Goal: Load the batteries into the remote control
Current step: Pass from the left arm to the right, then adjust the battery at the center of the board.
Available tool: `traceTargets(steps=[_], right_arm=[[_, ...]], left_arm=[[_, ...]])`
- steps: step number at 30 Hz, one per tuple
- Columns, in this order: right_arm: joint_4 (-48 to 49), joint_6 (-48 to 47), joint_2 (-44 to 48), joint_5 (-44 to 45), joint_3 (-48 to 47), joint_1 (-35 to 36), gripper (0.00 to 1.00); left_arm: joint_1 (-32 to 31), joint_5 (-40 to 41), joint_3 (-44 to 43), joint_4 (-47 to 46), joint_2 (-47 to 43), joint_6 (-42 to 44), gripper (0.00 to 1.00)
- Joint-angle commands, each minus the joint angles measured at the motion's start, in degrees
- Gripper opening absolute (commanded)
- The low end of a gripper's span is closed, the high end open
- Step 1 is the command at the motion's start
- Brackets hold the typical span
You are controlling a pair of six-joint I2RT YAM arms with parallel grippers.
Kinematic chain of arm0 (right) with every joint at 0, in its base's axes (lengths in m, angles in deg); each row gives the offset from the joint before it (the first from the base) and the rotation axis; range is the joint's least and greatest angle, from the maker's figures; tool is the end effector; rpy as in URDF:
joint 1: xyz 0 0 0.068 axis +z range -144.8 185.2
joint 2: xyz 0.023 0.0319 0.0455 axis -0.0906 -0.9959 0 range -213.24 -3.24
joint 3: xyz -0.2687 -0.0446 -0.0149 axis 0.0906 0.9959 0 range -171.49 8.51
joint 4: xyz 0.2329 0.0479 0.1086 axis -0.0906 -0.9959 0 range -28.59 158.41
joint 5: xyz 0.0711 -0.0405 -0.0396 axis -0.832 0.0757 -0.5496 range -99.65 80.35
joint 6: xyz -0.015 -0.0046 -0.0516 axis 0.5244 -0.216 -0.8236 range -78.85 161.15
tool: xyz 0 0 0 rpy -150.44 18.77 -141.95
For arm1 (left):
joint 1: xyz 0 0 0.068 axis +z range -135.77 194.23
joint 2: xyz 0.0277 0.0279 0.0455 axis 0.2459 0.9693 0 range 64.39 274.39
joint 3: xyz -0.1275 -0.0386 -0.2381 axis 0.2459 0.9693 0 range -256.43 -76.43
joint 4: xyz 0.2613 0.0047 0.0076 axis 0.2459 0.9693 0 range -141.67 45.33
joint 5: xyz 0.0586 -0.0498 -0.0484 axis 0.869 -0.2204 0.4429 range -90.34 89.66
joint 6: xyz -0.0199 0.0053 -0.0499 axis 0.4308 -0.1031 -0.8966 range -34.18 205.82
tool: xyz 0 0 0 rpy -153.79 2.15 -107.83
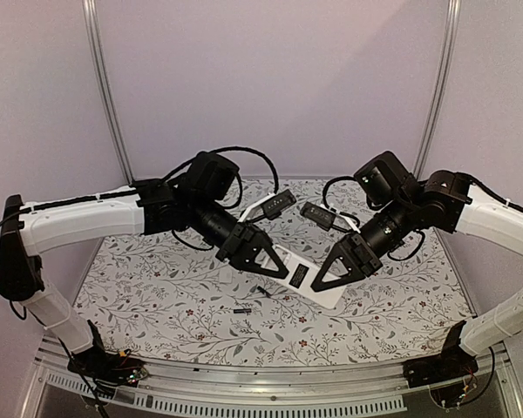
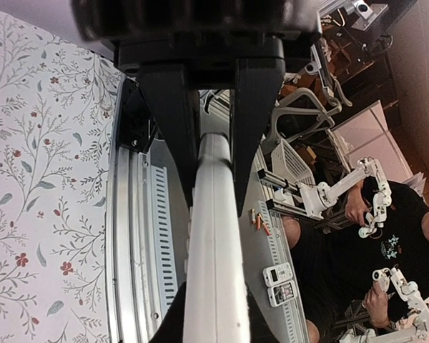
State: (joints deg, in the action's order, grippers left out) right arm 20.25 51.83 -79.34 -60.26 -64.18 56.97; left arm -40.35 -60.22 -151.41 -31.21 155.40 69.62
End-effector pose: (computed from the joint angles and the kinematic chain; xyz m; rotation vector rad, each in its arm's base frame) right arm 0.1422 0.2250 0.3394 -1.3173 2.2907 1.5253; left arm 0.1780 -0.3034 0.3128 1.4124 1.9887 -1.7837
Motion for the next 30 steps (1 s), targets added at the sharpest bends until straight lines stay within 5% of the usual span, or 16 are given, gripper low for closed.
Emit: traceTargets(steps=[1,6,12,20,30], right_arm=[[2.1,2.1,-0.1,-2.5,0.2,0.7,0.01],[4.9,3.6,1.7,-0.2,1.4,0.5,0.0],[16.8,9.7,6.3,2.1,9.5,-3.0,0.0],[32.5,17.1,12.0,6.4,21.4,-7.4,0.0],[31.8,18.3,11.1,6.7,27.9,-11.5,0.0]], left_arm=[[0.0,5.2,-1.2,-0.7,0.8,0.3,0.12],[2.7,8.8,1.9,-5.1,-3.5,-2.8,0.53],[7.6,19.6,9.0,-11.1,-13.7,-5.0,0.81],[8.4,39.2,15.1,-1.2,-21.5,4.7,0.83],[1.8,53.4,13.4,17.7,-13.7,13.8,0.75]])
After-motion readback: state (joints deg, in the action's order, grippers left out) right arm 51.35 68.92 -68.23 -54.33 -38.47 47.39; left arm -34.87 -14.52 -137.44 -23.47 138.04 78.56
